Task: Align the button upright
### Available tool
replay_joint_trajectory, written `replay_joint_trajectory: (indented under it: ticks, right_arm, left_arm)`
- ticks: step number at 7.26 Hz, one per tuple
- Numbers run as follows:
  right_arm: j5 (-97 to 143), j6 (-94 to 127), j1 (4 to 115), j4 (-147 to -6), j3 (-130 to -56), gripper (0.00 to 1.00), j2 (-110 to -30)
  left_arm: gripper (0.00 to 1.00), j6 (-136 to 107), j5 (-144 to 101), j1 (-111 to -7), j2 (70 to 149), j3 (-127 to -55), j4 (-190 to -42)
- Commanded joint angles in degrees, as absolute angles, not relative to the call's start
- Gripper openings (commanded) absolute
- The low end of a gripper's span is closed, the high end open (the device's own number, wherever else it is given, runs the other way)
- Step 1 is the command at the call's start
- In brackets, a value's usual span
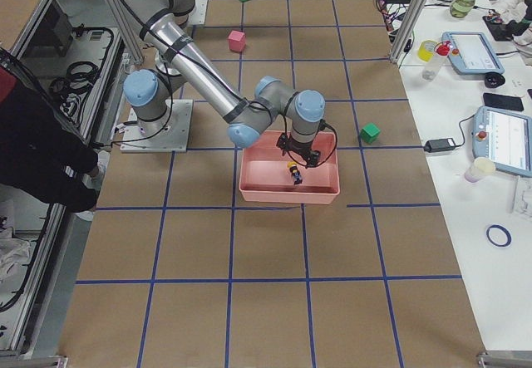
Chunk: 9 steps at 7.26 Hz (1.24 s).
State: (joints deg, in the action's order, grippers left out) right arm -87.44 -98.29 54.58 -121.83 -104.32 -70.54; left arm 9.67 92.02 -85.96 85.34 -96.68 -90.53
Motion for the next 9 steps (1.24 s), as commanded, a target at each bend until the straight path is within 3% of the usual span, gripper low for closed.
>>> replay_joint_trajectory:
  ticks: [1,6,9]
  right_arm:
    - [-84.03,-107.29,54.58,-122.08,-104.33,1.0,-70.31]
    - [-81.12,-126.42,54.58,-121.47,-104.24,1.0,-69.87]
    - [-84.44,-124.64,54.58,-121.38,-107.13,1.0,-70.57]
  left_arm:
    - [1.0,9.67,92.02,-85.96,85.34,-96.68,-90.53]
    - [1.0,9.67,92.11,-85.96,85.34,-96.68,-90.53]
    - [1.0,9.75,92.11,-85.96,85.34,-96.68,-90.53]
